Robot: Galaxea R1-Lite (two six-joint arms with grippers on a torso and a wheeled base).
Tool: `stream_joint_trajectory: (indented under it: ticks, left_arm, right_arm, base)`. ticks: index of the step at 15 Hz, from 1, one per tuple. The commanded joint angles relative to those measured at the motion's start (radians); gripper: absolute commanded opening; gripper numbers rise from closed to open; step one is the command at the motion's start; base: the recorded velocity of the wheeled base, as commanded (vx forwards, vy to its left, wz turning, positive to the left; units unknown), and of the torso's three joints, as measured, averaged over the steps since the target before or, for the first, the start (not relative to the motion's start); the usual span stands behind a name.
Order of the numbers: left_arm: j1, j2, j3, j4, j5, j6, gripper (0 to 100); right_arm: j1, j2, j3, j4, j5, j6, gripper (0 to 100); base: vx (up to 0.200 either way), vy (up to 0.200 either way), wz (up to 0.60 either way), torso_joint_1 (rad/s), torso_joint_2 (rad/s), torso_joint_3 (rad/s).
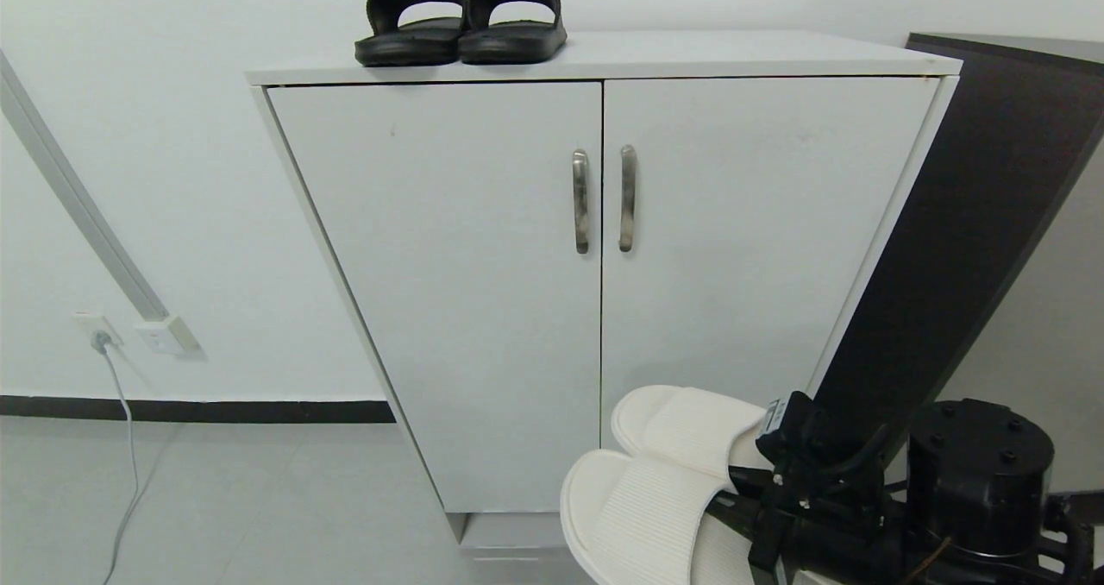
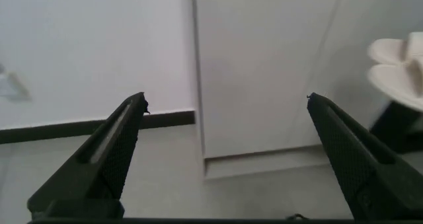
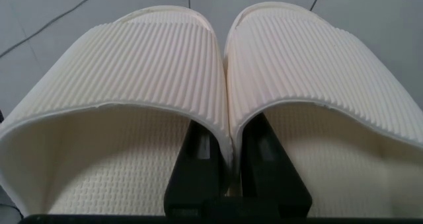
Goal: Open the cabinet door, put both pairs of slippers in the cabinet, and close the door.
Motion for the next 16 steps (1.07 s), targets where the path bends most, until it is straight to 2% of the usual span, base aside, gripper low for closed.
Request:
stream_joint_trajectory:
  ticks: [1, 2, 3, 5, 6, 7, 9, 10, 11, 12, 13, 14, 15, 16]
  left_arm:
    - [-0.005, 0.404, -0.18, -0.04, -0.146, -0.026, 100]
    - [-0.023, 0.496, -0.206, -0.094, -0.177, -0.026, 100]
    - [-0.072, 0.585, -0.229, -0.175, -0.186, -0.026, 100]
    - [-0.163, 0.731, -0.257, -0.327, -0.171, -0.024, 100]
    - [-0.178, 0.768, -0.269, -0.355, -0.156, -0.021, 100]
    - [-0.234, 0.869, -0.301, -0.422, -0.091, -0.015, 100]
    - [-0.329, 1.033, -0.387, -0.562, -0.031, -0.015, 100]
    - [-0.388, 1.102, -0.435, -0.585, 0.05, -0.014, 100]
    - [-0.454, 1.181, -0.499, -0.589, 0.177, -0.017, 100]
    - [-0.513, 1.243, -0.558, -0.599, 0.275, -0.029, 100]
    - [-0.556, 1.289, -0.604, -0.625, 0.315, -0.04, 100]
    - [-0.562, 1.293, -0.61, -0.631, 0.315, -0.04, 100]
    - [-0.6, 1.311, -0.665, -0.652, 0.289, -0.038, 100]
    - [-0.622, 1.32, -0.716, -0.617, 0.205, -0.044, 100]
  right_arm:
    - [0.001, -0.014, -0.001, 0.001, 0.002, 0.0, 0]
    - [0.001, -0.016, 0.0, 0.001, 0.002, 0.0, 0]
    - [0.001, -0.016, 0.002, -0.001, 0.002, 0.0, 0]
    - [0.001, -0.014, 0.002, -0.001, 0.002, 0.0, 0]
    - [0.001, -0.013, 0.002, -0.001, 0.002, 0.0, 0]
    - [-0.001, -0.008, 0.0, -0.001, 0.002, 0.0, 0]
    - [-0.001, 0.004, 0.002, 0.001, 0.002, 0.0, 0]
    - [-0.001, 0.015, 0.002, -0.002, 0.002, 0.0, 0]
    - [-0.001, 0.016, 0.002, -0.002, 0.002, 0.0, 0]
    - [-0.001, 0.018, 0.002, -0.002, 0.002, 0.0, 0]
    - [-0.001, 0.018, 0.003, -0.002, 0.002, 0.0, 0]
    - [-0.002, 0.018, 0.003, -0.002, 0.002, 0.0, 0]
    - [-0.002, 0.018, 0.003, -0.002, 0.0, -0.002, 0]
    - [-0.002, 0.018, 0.003, -0.002, 0.0, -0.002, 0]
  base:
    - [0.0, 0.0, 0.0, 0.0, 0.0, 0.0]
    - [0.0, 0.0, 0.0, 0.0, 0.0, 0.0]
    - [0.0, 0.0, 0.0, 0.0, 0.0, 0.0]
    - [0.0, 0.0, 0.0, 0.0, 0.0, 0.0]
    - [0.0, 0.0, 0.0, 0.0, 0.0, 0.0]
    - [0.0, 0.0, 0.0, 0.0, 0.0, 0.0]
    - [0.0, 0.0, 0.0, 0.0, 0.0, 0.0]
    - [0.0, 0.0, 0.0, 0.0, 0.0, 0.0]
    - [0.0, 0.0, 0.0, 0.0, 0.0, 0.0]
    - [0.0, 0.0, 0.0, 0.0, 0.0, 0.0]
    - [0.0, 0.0, 0.0, 0.0, 0.0, 0.0]
    - [0.0, 0.0, 0.0, 0.0, 0.0, 0.0]
    - [0.0, 0.0, 0.0, 0.0, 0.0, 0.0]
    - [0.0, 0.0, 0.0, 0.0, 0.0, 0.0]
